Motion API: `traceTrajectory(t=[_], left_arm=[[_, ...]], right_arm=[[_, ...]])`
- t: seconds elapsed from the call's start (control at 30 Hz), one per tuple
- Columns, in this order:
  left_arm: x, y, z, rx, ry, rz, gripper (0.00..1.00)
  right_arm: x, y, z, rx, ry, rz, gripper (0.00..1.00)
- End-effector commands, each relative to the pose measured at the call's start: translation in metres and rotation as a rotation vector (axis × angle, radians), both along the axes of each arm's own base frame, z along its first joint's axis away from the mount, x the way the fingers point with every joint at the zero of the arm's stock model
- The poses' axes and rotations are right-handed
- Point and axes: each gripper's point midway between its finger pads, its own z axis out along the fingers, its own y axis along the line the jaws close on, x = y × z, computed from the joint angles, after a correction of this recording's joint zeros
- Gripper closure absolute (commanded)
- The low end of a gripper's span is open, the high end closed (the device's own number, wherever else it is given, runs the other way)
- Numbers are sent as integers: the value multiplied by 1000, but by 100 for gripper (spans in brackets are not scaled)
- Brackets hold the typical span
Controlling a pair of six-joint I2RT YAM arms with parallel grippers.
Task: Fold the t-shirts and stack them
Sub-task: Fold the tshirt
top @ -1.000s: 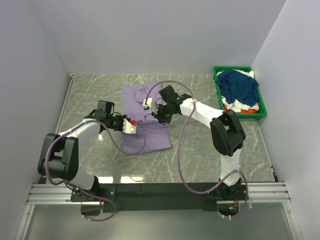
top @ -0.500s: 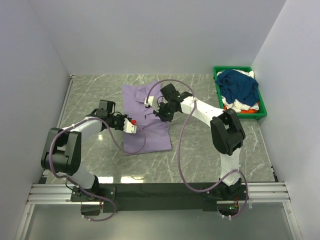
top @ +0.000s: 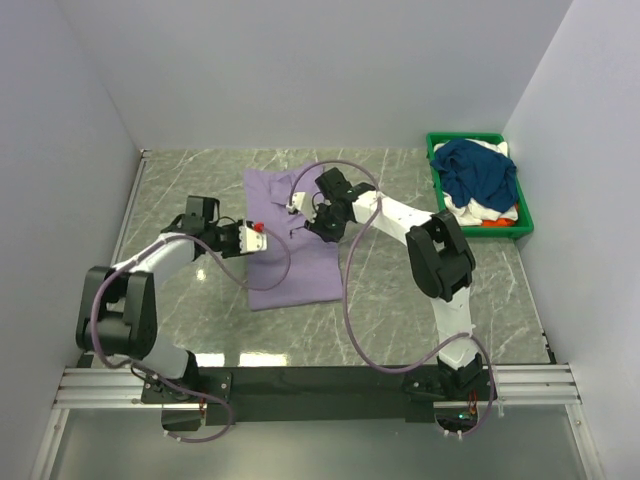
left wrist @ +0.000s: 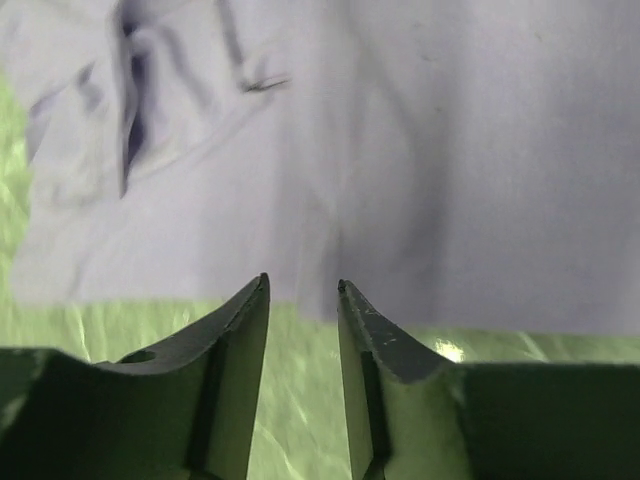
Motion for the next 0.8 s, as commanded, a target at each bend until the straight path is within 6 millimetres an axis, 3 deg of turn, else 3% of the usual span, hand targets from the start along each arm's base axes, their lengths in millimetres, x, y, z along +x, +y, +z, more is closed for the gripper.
traceTrajectory(t=[0.0,0.03,0.07,0.1,0.13,0.17,0.2,0.27,0.3,0.4,0.5,0.77], left_arm=[[-3,4,50,-134,98,174,60],[-15,5,47,-142,162,196,58],[-23,4,57,-166,167,203,57],[-37,4,50,-174,212,217,56],[-47,4,50,-178,223,212,48],[-58,3,61,-194,193,197,45],[-73,2,48,-189,217,196,43],[-88,2,48,-176,184,182,42],[-101,1,34,-146,201,173,42],[-121,-5,19,-129,221,165,44],[-132,-14,7,-110,238,164,46],[-145,-10,-14,-47,265,151,48]], right_arm=[[30,-9,51,56,-124,-122,63],[31,-8,63,89,-125,-140,54],[30,-12,73,116,-100,-185,53],[32,-12,94,154,-109,-205,53],[27,-13,101,172,-84,-215,53],[14,-14,105,196,-10,-232,53],[5,-14,112,216,18,-234,53],[-29,-9,110,255,164,-226,56],[-46,-10,103,264,231,-226,58],[-88,-6,82,289,420,-245,64],[-108,-2,61,298,527,-268,71],[-129,2,0,246,641,-352,73]])
